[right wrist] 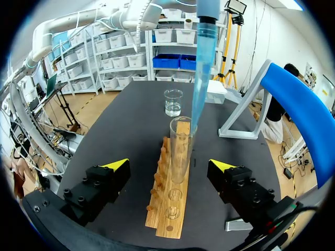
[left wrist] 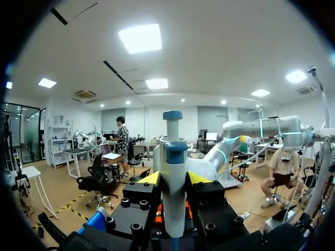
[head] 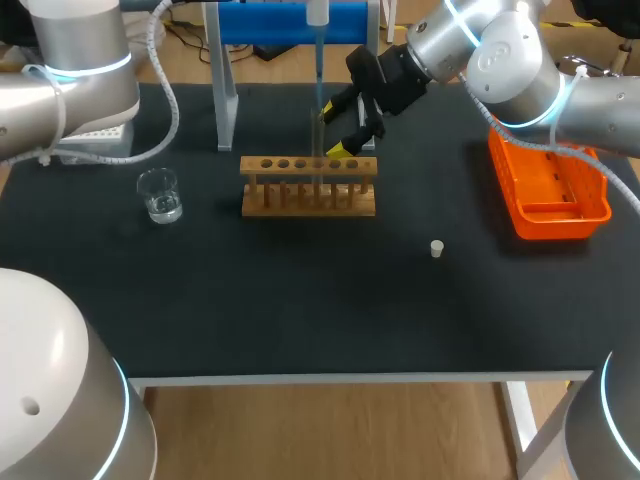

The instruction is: Invert the test tube, pick up the pipette, mount the tip to pipette, aspirate from beaker and dispense into the tube, eject the tip, return the pipette, and cap with the stopper.

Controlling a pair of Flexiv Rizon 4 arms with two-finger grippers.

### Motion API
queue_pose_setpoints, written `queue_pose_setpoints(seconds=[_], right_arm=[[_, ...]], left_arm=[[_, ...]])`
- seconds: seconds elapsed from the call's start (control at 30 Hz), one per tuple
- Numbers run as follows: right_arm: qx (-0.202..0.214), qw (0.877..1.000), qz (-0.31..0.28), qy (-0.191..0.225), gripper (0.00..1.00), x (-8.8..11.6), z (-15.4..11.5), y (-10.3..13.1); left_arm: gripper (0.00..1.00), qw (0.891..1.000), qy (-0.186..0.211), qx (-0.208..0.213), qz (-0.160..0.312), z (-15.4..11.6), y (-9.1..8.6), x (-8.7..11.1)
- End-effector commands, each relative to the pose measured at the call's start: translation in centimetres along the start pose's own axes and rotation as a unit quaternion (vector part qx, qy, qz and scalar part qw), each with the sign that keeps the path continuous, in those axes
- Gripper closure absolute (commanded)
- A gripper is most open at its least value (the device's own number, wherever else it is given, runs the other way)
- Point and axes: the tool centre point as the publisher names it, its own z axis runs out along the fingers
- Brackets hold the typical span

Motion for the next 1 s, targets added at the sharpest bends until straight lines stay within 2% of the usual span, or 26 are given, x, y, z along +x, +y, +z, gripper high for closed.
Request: queue_pose_setpoints(seconds=[0.03,0.6,1.0], right_arm=[[0.002,1.0,0.0,0.0,0.0,0.1,-0.2,0.1],[0.002,1.0,0.0,0.0,0.0,0.1,-0.2,0.1],[0.002,1.0,0.0,0.0,0.0,0.1,-0.2,0.1]], left_arm=[[1.0,1.0,0.006,0.001,0.0,0.4,0.1,-0.3],[1.0,1.0,-0.002,0.0,-0.001,1.1,0.1,1.9],[1.0,1.0,-0.011,-0.005,0.002,0.6,0.5,2.1]])
